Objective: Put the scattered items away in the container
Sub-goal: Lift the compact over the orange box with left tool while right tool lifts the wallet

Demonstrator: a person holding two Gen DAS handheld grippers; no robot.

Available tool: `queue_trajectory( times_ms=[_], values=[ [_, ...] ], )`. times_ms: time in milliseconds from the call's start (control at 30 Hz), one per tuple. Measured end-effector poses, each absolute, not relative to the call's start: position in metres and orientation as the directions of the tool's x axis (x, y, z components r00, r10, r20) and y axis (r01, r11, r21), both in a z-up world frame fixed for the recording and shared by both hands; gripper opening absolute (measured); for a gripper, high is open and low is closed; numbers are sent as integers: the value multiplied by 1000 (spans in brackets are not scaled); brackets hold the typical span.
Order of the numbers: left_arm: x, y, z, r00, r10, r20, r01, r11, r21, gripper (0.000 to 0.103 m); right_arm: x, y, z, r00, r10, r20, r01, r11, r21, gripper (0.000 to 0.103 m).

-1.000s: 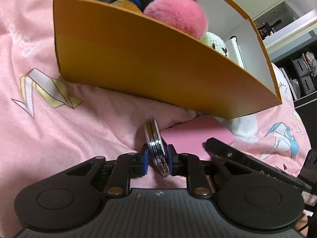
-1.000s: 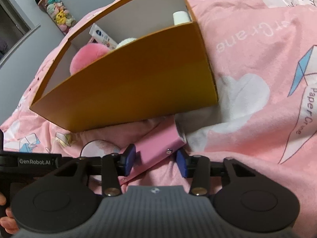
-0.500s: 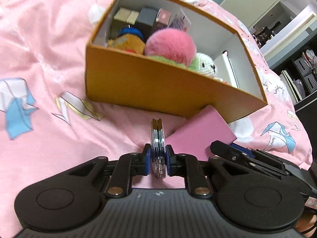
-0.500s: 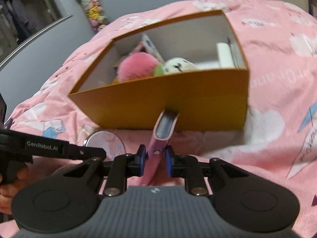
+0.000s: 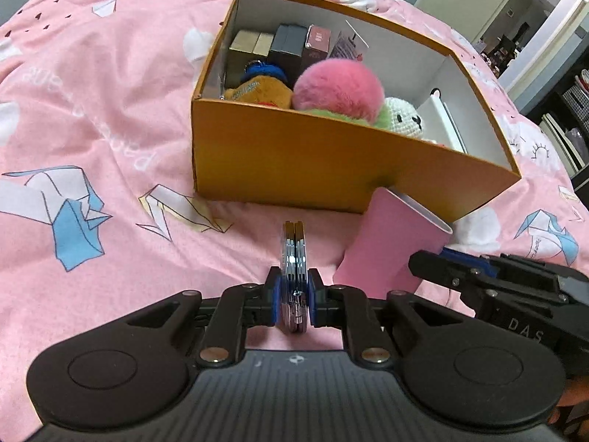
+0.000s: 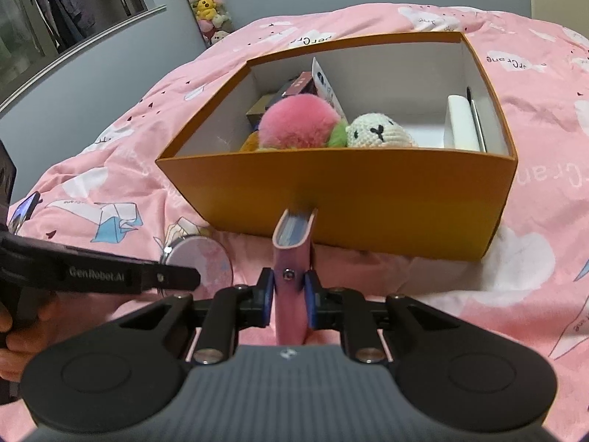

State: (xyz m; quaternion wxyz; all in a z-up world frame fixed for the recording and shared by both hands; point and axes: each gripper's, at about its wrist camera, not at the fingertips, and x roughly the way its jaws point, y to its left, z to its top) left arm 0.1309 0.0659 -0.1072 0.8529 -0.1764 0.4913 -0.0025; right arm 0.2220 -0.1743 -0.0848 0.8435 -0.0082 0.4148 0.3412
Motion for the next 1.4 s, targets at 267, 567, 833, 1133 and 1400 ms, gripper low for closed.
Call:
queue_trajectory(
  times_ms=[267, 567, 833, 1133, 1400],
  values=[
    [131, 65, -111, 508, -181, -842, -163, 940, -301, 16, 231, -163, -87, 427, 550, -718, -581, 775, 248, 25],
    [132, 66, -112, 506, -186, -843, -165, 938, -306, 16, 243, -152, -85, 434, 537, -723, -586, 778, 226, 23],
    [132, 68, -112, 504, -193, -842, -168, 934, -315, 16, 237, -157, -81, 430, 532, -730, -601, 771, 208, 22],
    [130, 67, -106, 525, -206, -826, -154, 931, -330, 16, 221, -178, -69, 422, 562, -711, -591, 765, 255, 19],
    [125, 64, -86, 556, -238, -796, -121, 925, -361, 15, 212, -182, -41, 444, 598, -668, -618, 744, 255, 19]
  ],
)
